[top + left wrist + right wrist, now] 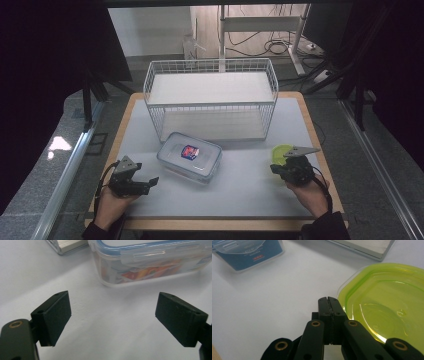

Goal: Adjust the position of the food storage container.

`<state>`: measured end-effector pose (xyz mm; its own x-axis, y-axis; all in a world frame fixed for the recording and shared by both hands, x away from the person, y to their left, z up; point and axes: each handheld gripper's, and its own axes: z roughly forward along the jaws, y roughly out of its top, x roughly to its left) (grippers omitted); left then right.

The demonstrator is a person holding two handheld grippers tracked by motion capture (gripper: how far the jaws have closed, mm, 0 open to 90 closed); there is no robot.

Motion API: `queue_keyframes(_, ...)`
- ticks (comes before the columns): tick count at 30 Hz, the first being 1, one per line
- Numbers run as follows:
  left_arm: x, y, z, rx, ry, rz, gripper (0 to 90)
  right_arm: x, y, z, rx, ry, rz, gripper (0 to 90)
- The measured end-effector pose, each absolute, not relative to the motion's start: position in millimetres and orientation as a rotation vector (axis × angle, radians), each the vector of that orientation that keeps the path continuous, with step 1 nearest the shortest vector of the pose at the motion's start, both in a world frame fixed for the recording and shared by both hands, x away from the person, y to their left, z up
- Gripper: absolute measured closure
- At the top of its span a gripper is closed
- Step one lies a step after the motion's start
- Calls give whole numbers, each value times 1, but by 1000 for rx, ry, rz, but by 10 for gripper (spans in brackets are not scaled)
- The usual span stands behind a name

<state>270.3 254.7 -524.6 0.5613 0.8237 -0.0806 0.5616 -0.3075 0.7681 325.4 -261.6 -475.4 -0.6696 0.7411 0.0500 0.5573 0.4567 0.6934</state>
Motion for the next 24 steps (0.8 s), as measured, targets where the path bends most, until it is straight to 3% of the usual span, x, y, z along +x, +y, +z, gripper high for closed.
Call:
queue_keyframes(5, 278, 260, -521, 2017, 1136, 439, 141, 320, -256, -474, 1090, 2452, 1010, 856)
queue_keyframes(7, 285, 267, -518, 1994, 1137, 455, 188, 317, -251, -472, 1069, 2456, 1023, 853)
queue_keyframes(9, 293, 274, -514, 1952, 1131, 446, 274, 316, -247, -471, 1055, 2456, 1043, 853)
queue_keyframes(10, 298, 276, -513, 1938, 1122, 441, 378, 314, -242, -471, 1043, 2459, 1057, 861)
queue_keyframes(11, 303, 278, -512, 1934, 1120, 445, 378, 314, -242, -471, 1043, 2459, 1057, 861)
queue_keyframes(12, 318, 280, -513, 1953, 1118, 451, 482, 313, -237, -471, 1027, 2463, 1069, 878)
queue_keyframes(16, 338, 278, -517, 1956, 1127, 415, 677, 311, -224, -471, 1005, 2464, 1102, 900)
queue_keyframes(17, 343, 275, -517, 1956, 1131, 412, 677, 311, -224, -471, 1005, 2464, 1102, 900)
queue_keyframes(19, 352, 269, -518, 1962, 1114, 382, 765, 311, -217, -473, 996, 2476, 1120, 900)
queue_keyframes(24, 361, 256, -519, 1997, 1076, 367, 822, 313, -199, -481, 984, 2516, 1143, 900)
